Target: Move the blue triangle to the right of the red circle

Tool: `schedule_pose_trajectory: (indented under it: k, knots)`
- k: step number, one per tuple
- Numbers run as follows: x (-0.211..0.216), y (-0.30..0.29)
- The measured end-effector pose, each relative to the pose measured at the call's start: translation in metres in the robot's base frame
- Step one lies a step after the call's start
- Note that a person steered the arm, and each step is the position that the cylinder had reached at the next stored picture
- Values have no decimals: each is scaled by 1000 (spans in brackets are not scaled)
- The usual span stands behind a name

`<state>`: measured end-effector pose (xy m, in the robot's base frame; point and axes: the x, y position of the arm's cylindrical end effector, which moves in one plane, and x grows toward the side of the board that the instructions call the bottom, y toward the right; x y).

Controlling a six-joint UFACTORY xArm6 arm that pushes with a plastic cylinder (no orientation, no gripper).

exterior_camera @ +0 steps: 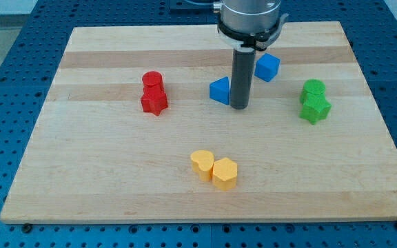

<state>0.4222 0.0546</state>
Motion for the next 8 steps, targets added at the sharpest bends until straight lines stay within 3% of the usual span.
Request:
schedule_pose_trajectory:
  k: [5, 8]
  knots:
    - [-9, -46]
    - [-26, -9]
